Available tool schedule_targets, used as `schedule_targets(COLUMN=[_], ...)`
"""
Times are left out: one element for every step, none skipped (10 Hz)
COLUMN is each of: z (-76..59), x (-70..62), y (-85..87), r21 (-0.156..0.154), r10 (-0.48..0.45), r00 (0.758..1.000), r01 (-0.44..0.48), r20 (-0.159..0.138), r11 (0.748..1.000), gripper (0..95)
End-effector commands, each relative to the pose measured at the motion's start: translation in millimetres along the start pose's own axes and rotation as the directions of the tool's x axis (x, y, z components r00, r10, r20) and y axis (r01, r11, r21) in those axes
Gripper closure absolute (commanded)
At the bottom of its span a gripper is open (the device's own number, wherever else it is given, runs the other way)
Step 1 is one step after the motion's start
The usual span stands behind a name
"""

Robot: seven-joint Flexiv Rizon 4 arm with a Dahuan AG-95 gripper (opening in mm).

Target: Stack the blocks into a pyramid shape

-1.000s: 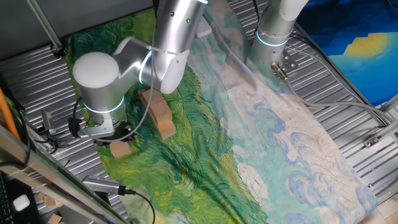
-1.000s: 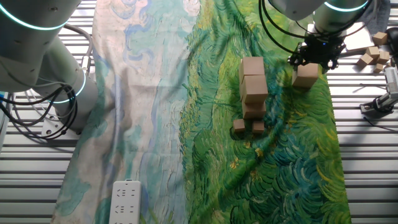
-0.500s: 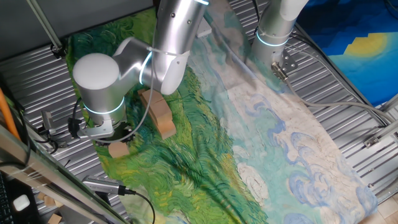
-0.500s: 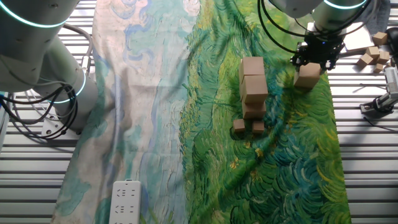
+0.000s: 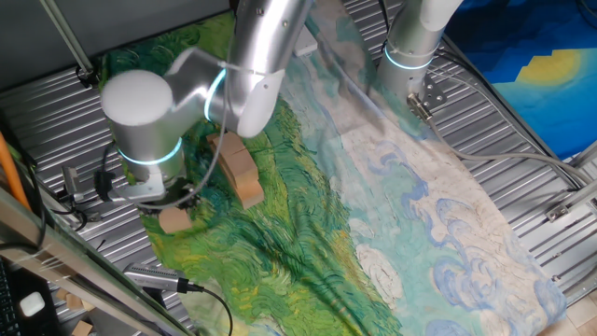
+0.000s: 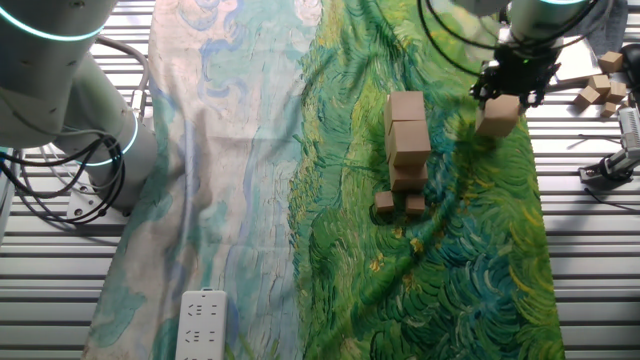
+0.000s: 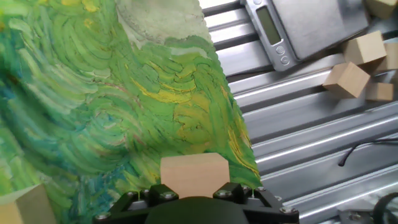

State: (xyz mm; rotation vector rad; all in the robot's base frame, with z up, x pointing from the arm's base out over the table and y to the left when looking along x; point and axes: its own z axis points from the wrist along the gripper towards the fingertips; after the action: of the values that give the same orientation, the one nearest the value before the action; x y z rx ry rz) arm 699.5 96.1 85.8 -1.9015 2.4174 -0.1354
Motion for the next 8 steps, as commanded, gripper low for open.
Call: schedule_targets(z=[-31.4,-47.6,-67.4,-87.1,-97.1,-108.2,-113.5,-118.9], x=[7.8,11.0,14.9,20.5,24.9,32.0,36.9,43.1], y=[7.6,13.6,22.8,34.1,41.3,51.5,57.5,65.1], r21=[-0.015,-0.037,-0.068,-0.074,-0.089,-0.097,-0.106,-0.133], r10=[0.000,-0.005,-0.018,-0.055,-0.068,-0.070,-0.072,-0.082], r00=[1.000,1.000,1.000,0.998,0.997,0.996,0.996,0.994], r01=[0.000,0.006,0.019,0.058,0.072,0.074,0.078,0.091], r20=[0.020,0.023,0.022,0.034,0.046,0.048,0.052,0.071], r11=[1.000,0.999,0.998,0.996,0.993,0.993,0.991,0.987], gripper=[95.0,95.0,95.0,95.0,95.0,95.0,95.0,95.0])
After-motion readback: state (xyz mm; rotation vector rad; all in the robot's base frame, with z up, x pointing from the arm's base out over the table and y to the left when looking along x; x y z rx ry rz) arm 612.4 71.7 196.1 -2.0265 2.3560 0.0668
